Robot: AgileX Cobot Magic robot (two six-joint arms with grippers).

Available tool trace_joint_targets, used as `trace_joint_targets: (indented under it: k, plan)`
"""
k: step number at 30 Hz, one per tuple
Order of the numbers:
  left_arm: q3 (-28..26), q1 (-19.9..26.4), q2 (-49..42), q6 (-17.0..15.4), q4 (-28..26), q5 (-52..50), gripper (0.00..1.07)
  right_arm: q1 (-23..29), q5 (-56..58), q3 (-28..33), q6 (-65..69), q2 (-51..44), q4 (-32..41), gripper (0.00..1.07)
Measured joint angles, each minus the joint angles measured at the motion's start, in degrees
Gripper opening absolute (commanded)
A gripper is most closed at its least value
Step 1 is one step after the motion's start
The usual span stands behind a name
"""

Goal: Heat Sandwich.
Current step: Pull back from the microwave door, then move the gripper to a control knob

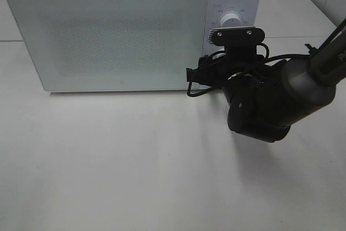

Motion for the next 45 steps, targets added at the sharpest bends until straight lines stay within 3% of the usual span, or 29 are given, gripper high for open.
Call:
trace_joint_targets:
  k: [4, 5, 7, 8, 10, 15, 33, 38, 45]
  plan:
    - [0.0, 0.0, 0.0, 0.0, 0.0, 0.0, 1.04, 0.0, -0.46, 0.0, -0.06, 0.0, 0.0, 0.55]
    - [0.0, 0.0, 0.0, 0.0, 0.0, 0.0, 1.04, 0.0, -0.46, 0.0, -0.06, 0.0, 0.0, 0.45]
    - [0.0, 0.0, 0.0, 0.0, 0.0, 0.0, 1.04, 0.0, -0.8, 0.0, -0.06, 0.0, 0.06, 0.33]
    - [0.0, 0.0, 0.0, 0.0, 0.0, 0.0, 1.04, 0.0, -0.8, 0.0, -0.06, 0.0, 0.06, 0.33]
    - [0.0, 0.0, 0.0, 0.0, 0.0, 0.0, 1.04, 0.0, -1.09, 0.0, -0.06, 0.0, 0.23, 0.18]
    - [0.0, 0.0, 0.0, 0.0, 0.0, 0.0, 1.04, 0.0, -1.26, 0.0, -0.06, 0.11, 0.23, 0.06]
    - [0.0, 0.0, 0.0, 0.0, 0.0, 0.0, 1.04, 0.0, -1.32, 0.0, 2.46, 0.11, 0.23, 0.05]
    - [0.0, 0.0, 0.0, 0.0, 0.0, 0.0, 1.04, 0.0, -1.38, 0.0, 10.89, 0.11, -0.06, 0.05]
    - [0.0, 0.0, 0.0, 0.0, 0.0, 0.0, 1.04, 0.0, -1.89, 0.46, 33.17, 0.11, -0.69, 0.05]
